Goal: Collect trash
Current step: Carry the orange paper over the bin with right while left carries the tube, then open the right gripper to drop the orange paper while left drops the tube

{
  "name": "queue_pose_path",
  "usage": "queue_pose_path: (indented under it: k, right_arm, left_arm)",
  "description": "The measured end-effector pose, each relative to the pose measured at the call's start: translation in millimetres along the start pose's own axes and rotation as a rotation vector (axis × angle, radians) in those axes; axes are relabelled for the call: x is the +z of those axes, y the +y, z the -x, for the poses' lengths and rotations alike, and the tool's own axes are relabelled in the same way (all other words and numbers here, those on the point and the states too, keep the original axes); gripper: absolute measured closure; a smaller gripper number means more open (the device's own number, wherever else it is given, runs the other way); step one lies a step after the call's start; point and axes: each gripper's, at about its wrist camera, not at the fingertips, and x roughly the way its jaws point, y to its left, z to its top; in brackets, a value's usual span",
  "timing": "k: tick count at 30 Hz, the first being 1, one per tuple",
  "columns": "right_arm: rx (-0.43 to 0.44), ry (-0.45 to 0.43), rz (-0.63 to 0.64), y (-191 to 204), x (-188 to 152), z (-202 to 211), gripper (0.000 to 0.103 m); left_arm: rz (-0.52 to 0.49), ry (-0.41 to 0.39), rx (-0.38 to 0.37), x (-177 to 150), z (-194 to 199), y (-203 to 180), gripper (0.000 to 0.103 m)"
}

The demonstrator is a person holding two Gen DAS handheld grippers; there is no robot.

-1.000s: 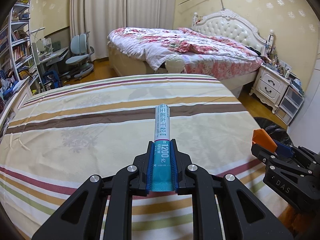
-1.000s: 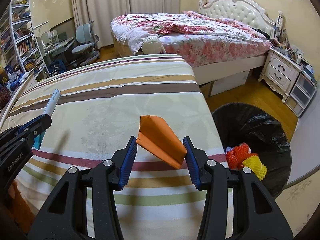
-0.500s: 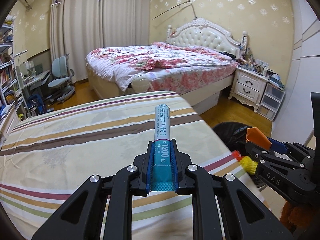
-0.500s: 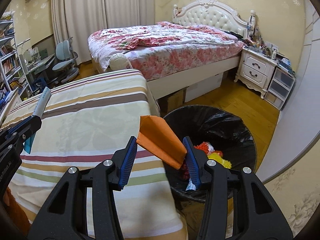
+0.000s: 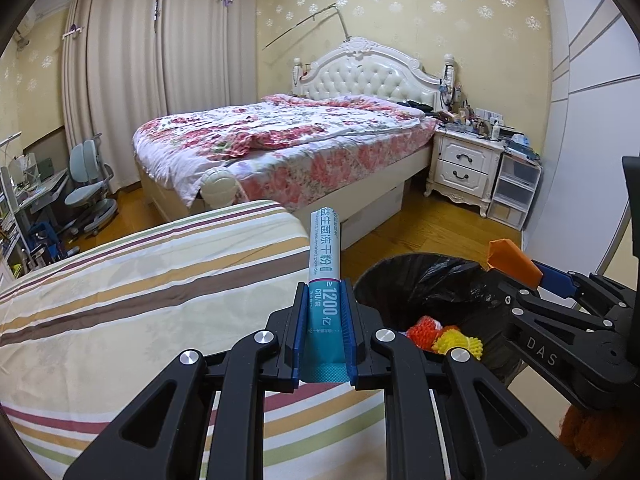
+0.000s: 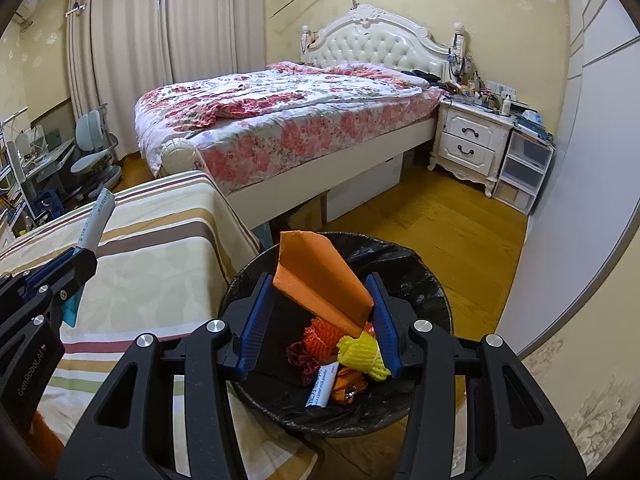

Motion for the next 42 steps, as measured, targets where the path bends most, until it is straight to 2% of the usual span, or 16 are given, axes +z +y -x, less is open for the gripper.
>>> queue_pose_path:
  k: [21, 42]
  right_arm:
    - [-0.046, 0.014, -0.056, -34.5, 3.2, -32.9, 0.056]
    - [-0.067, 0.052, -0.073, -41.7, 4.5, -55.8, 0.056]
  left_arm:
    - [-0.062, 0.066, -0.021, 7.9, -55.3, -47.3, 0.086]
    - [-0.073, 0.111, -0.027, 10.2, -76.8, -55.9, 0.085]
